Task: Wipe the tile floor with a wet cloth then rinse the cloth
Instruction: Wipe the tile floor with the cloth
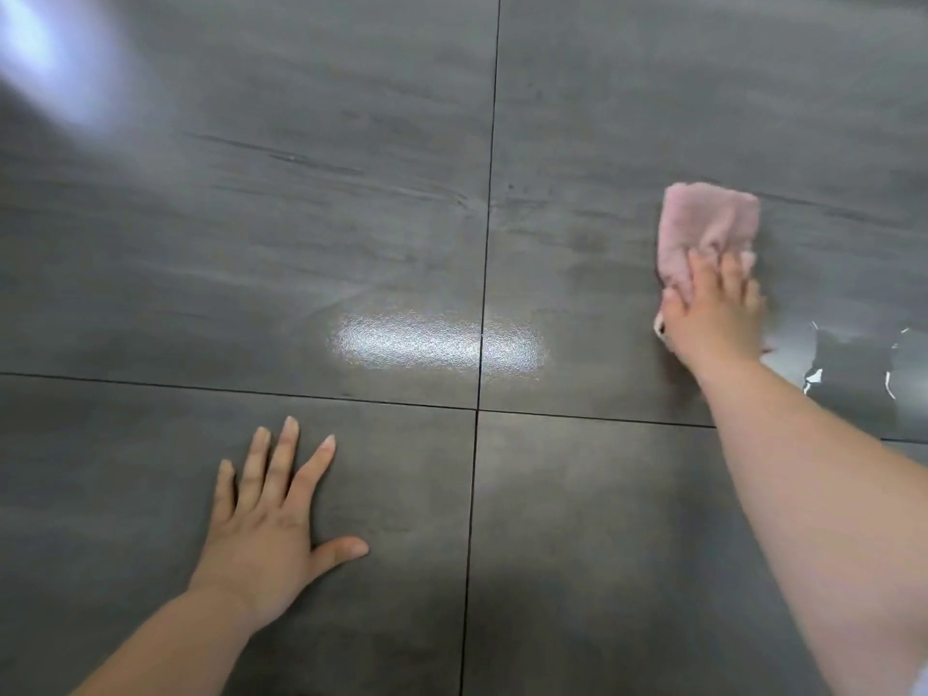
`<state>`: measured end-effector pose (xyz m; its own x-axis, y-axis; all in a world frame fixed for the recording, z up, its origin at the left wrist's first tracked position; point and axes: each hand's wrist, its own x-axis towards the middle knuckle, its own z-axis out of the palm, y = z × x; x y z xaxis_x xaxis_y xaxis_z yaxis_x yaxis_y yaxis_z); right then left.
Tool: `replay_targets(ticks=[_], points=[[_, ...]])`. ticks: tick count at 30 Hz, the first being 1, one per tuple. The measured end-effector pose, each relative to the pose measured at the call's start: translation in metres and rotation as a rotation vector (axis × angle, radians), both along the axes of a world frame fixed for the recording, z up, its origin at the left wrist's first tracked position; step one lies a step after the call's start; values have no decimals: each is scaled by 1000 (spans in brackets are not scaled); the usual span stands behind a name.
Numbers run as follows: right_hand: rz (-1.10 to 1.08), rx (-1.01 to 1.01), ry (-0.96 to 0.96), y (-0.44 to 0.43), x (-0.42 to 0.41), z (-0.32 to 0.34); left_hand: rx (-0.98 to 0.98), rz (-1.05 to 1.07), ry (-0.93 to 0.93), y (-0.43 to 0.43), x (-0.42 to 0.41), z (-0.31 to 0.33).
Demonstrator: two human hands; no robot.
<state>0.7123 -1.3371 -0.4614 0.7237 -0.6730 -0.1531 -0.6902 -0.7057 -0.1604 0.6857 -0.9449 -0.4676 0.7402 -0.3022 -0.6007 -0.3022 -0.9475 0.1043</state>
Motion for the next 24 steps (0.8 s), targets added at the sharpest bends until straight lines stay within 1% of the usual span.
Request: replay_targets(ticks=[2, 3, 4, 6, 7, 9, 10, 11, 12, 13, 15, 16, 18, 19, 22, 24], points=[[-202, 2, -22, 10, -2, 0, -46, -12, -9, -1, 1, 2], [-220, -2, -26, 28, 2, -4, -68, -8, -27, -3, 3, 4], [-162, 7, -52, 52, 9, -10, -95, 12, -45, -4, 4, 4], [115, 5, -130, 110, 21, -12, -99, 75, -44, -5, 2, 6], [305, -20, -160, 139, 21, -12, -110, 100, -62, -8, 0, 9], [715, -27, -149, 176, 3, -14, -101, 96, -74, -13, 0, 12], [829, -18, -154, 176, -9, -16, -71, 82, -60, -15, 0, 15], [873, -17, -162, 163, -19, -19, -24, 75, -43, -17, 1, 18], [851, -33, -179, 143, -28, -21, 27, 64, -18, -18, 2, 21], [770, -44, -162, 118, -38, -22, 60, 50, 0, -19, 2, 22], [531, -128, -149, 63, -58, -24, 53, 40, -9, -19, 2, 21], [394, -129, -113, 39, -68, -22, 43, 38, -13, -18, 1, 20], [155, -40, -84, 25, -83, -8, 19, 50, -12, -17, 0, 20], [113, -43, -108, 34, -87, -9, 11, 49, -13, -17, -1, 21], [224, -169, -217, 105, -87, -25, 40, 33, -13, -18, 0, 21], [391, -182, -274, 176, -80, -36, 48, 30, 7, -17, 0, 23]])
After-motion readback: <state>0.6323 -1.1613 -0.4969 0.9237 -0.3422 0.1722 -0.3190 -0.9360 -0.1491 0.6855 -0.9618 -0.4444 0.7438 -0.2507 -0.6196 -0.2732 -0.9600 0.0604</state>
